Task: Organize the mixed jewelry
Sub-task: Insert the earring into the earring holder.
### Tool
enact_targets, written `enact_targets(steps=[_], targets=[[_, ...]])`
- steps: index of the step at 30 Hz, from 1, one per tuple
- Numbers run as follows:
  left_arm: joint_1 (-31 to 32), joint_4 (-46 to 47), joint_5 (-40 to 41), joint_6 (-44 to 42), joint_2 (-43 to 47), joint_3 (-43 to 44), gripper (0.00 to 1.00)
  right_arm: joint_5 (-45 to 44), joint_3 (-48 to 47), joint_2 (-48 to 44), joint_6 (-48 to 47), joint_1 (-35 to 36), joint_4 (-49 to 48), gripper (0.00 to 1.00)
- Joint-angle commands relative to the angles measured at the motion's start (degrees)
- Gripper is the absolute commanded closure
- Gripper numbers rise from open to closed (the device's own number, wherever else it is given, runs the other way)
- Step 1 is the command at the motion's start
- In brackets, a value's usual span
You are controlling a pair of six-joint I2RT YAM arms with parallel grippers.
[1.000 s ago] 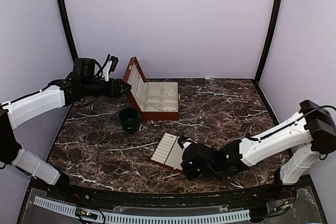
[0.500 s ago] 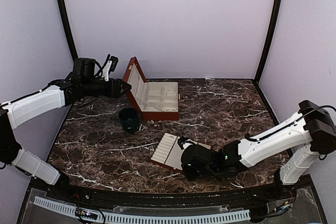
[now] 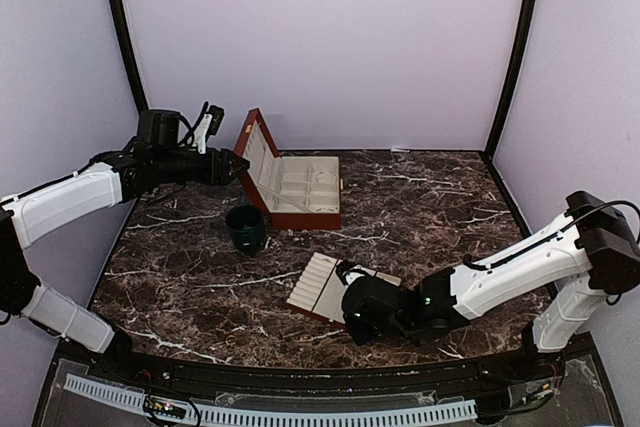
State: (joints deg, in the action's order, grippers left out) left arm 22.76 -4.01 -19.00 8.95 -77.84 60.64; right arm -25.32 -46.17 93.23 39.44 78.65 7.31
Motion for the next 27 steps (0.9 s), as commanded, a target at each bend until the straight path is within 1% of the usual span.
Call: enact_targets(steps=[1,14,18,22,27], targets=[[0.1,-0.6,0.0,-1.0,2.2,-0.7,0.41,0.0,-0.7,1.1,-0.3,0.5,-0.3,1.0],[0.1,-0.6,-0.1,-1.0,2.6,-0.7,0.41,0.3,-1.0,1.9,0.5,1.2,0.9,1.0],[0.1,-0.6,0.0,-1.0,2.7,-0.8,0.41,0.0,-0.9,1.5,0.9,1.2,1.0,0.94],[0.1,-0.6,0.0,-1.0,2.8,-0.8,0.41,-0.6,-0.7,0.4,1.2,1.2,1.3,0.85],[0.1,-0.6,0.0,-1.1,2.8,-0.8,0.41,-1.4,-1.3,-1.2,0.7,1.2,1.8,0.76]])
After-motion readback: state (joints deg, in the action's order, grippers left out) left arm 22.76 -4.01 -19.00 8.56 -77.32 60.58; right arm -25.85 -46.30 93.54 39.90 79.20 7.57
